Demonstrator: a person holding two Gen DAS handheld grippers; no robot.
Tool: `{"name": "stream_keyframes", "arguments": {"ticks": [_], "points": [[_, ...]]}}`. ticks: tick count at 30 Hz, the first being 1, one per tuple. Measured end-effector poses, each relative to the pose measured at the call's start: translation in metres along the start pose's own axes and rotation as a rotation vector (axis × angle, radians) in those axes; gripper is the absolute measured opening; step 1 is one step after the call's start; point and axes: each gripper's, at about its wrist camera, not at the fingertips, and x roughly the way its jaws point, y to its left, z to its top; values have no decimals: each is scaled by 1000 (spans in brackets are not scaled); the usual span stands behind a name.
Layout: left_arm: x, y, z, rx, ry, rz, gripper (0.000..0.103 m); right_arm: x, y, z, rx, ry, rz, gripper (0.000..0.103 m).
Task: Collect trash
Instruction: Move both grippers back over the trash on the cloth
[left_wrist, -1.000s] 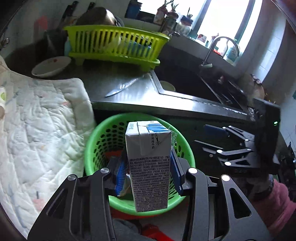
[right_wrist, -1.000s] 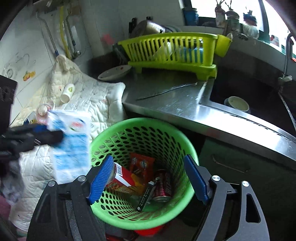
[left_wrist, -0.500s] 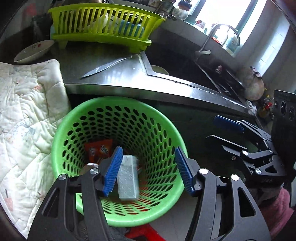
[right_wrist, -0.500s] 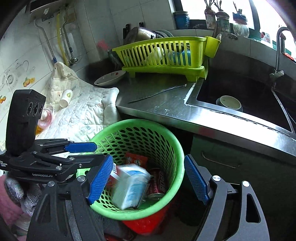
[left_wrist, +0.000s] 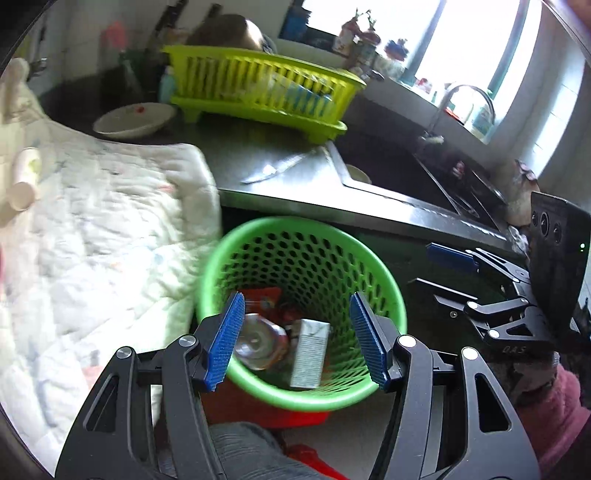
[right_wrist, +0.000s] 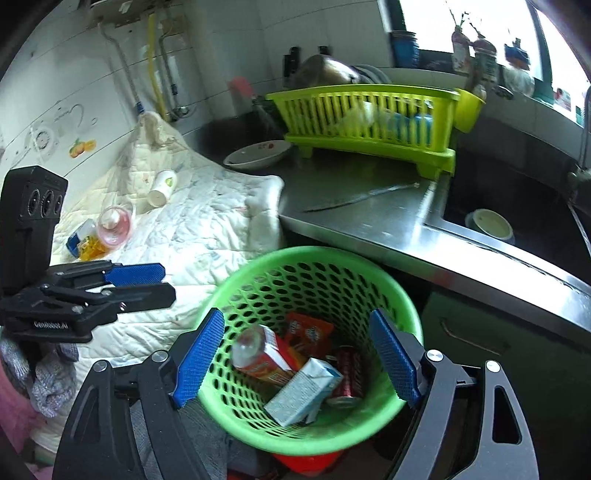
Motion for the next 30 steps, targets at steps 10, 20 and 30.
{"name": "stream_keyframes", "arguments": {"ticks": [10, 20, 30], "points": [[-62, 75, -10, -105, -75, 147, 59, 26, 58, 25, -95, 17, 78, 79], [-131, 156, -24, -220, -154, 310, 61, 62, 130, 53, -195, 36, 177, 80], [-181, 228, -51, -346, -184, 452, 62, 97, 203, 75, -277, 50, 286, 84]]}}
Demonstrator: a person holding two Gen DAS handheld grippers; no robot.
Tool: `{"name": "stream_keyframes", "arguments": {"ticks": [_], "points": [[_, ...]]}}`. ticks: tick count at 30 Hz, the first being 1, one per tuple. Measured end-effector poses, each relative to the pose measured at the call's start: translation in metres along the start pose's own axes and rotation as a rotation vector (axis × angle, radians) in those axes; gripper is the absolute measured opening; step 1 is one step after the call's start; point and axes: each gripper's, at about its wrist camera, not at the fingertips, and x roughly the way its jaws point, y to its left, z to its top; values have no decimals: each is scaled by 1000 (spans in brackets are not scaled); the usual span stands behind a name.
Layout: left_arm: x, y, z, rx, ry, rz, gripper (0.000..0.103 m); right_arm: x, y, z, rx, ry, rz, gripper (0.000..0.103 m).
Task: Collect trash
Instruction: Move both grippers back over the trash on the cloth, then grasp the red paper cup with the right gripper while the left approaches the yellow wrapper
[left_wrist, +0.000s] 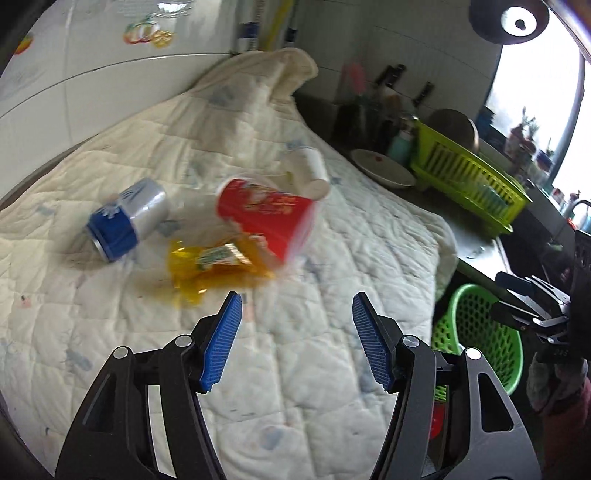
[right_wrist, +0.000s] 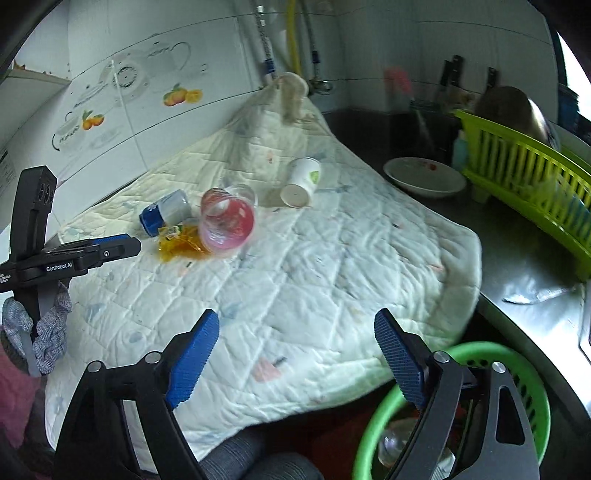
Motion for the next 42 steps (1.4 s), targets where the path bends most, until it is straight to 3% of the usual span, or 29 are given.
{"name": "stream_keyframes", "arguments": {"ticks": [14, 25, 32, 42], "points": [[15, 60, 3, -55, 23, 68, 65, 83, 54, 51, -75, 20, 108, 90], [36, 84, 8, -64, 48, 75, 66, 140, 83, 90, -151, 72, 116, 91], [46, 92, 9, -67, 60, 66, 66, 177, 97, 114, -200, 150, 110, 91], [58, 95, 11, -55, 67, 44, 67, 235, 108, 143, -250, 354, 130, 91]]}}
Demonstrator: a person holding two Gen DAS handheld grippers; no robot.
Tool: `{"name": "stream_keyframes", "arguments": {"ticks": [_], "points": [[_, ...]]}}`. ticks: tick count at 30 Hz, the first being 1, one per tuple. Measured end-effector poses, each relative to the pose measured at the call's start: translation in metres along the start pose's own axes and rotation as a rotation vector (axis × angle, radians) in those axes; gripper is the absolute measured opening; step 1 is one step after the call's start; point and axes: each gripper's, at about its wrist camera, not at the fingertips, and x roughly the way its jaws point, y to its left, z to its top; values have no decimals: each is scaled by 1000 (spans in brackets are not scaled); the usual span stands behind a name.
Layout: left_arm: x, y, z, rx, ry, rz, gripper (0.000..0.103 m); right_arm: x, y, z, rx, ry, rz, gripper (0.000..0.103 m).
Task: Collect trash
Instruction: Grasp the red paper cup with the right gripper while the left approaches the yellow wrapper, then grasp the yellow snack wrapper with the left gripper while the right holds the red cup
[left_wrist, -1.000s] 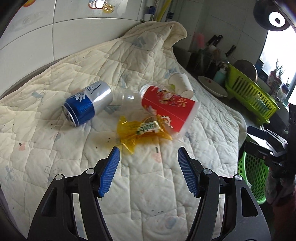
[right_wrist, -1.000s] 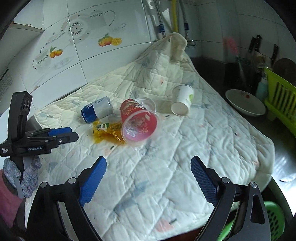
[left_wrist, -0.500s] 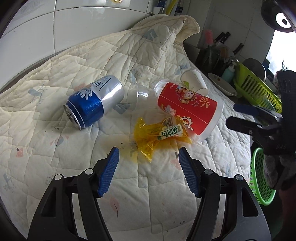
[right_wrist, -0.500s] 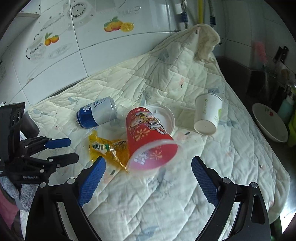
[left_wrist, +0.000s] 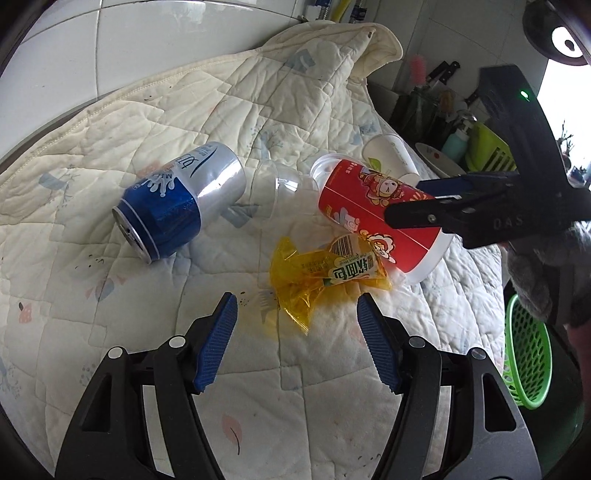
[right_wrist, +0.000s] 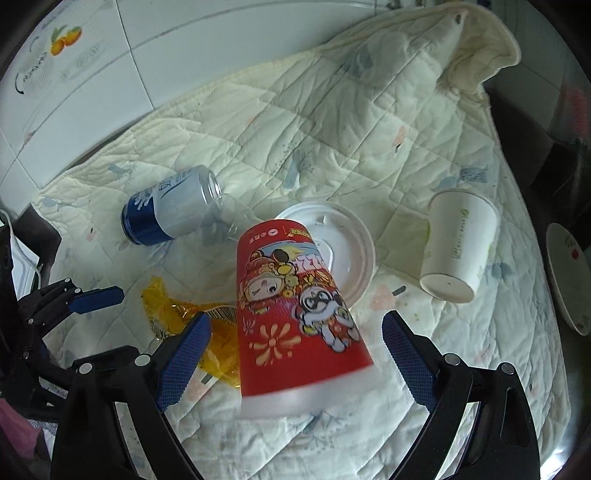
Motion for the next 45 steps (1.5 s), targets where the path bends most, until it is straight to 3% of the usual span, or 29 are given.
{"name": "stream_keyframes", "arguments": {"ticks": [7, 11, 20, 27, 34, 42, 43, 45], "points": [[12, -5, 2, 51, 22, -4, 69, 25, 1, 12, -26, 98, -8, 89], [20, -7, 7, 86, 32, -6, 72, 34, -1, 9, -25, 139, -6, 75], [38, -18, 14, 193, 32, 9, 73, 17, -9, -4, -11, 113, -3, 73], [40, -23, 18, 191, 15, -24, 72, 4, -15, -28, 9, 95, 6, 73], [43, -25, 16, 155, 31, -52, 37, -9, -20, -48, 46, 70, 20, 71], [24, -34, 6, 130, 5, -31, 30, -33, -26, -70, 100, 24, 39, 71], [21, -36, 5, 129, 2, -30, 3, -38, -26, -73, 107, 16, 44, 71], [15, -37, 3, 101, 19, -54, 0, -47, -25, -79, 118, -1, 50, 71]]}}
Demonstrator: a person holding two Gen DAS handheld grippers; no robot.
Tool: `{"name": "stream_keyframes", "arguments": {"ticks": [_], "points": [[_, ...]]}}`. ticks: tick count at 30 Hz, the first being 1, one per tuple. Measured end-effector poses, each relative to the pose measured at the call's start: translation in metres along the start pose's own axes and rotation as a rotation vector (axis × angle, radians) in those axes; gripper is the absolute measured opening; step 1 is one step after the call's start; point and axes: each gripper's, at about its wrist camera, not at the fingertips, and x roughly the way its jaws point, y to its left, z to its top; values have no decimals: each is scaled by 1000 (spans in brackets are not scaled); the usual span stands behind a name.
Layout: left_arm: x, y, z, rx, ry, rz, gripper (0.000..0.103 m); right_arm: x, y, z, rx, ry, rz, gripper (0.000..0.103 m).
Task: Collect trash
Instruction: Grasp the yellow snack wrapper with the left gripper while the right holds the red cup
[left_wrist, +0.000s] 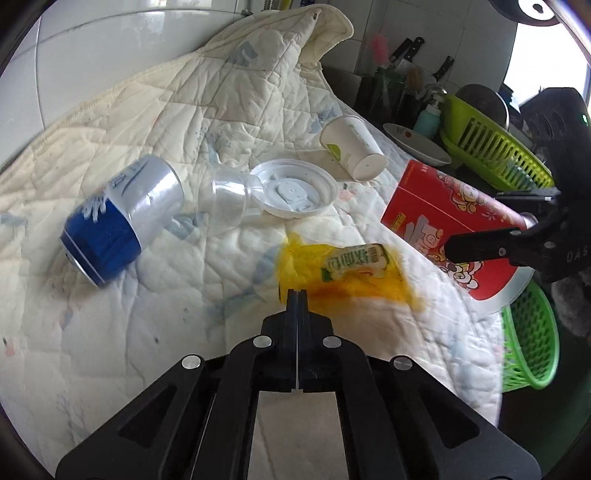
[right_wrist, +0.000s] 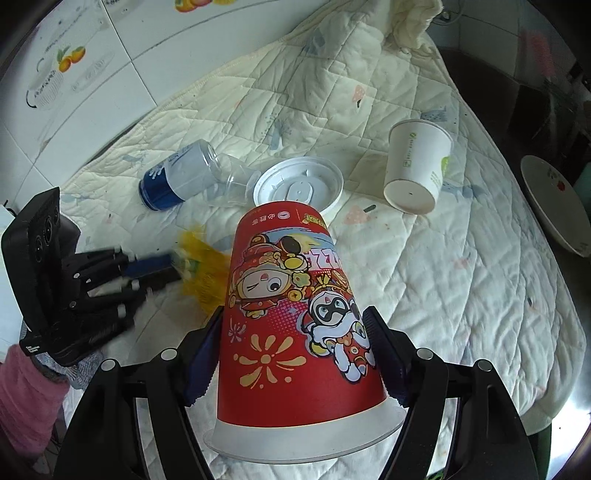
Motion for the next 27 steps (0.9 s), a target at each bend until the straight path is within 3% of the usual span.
{"name": "stream_keyframes", "arguments": {"ticks": [10, 13, 15, 16, 17, 22, 27], "points": [[-20, -29, -8, 34, -14, 16, 0, -57, -7, -42, 33, -71, -11, 71], [-21, -33, -5, 9, -7, -16, 2, -67, -10, -50, 38, -83, -21, 71], [-18, -38, -3, -10, 7, -24, 18, -72, -13, -54, 43, -91, -25, 71], [-17, -42, -1, -18, 7, -22, 46, -74, -14, -55, 47, -95, -25, 71], [-17, -46, 0, -22, -1, -14, 61, -77, -16, -57, 51, -99, -26, 71], [-7, -65, 11, -55, 4, -27, 72, -83, -27, -66, 63, -107, -38, 71], [12, -70, 30, -166, 3, 6, 76, -92, -41, -73, 80, -125, -31, 71]]}}
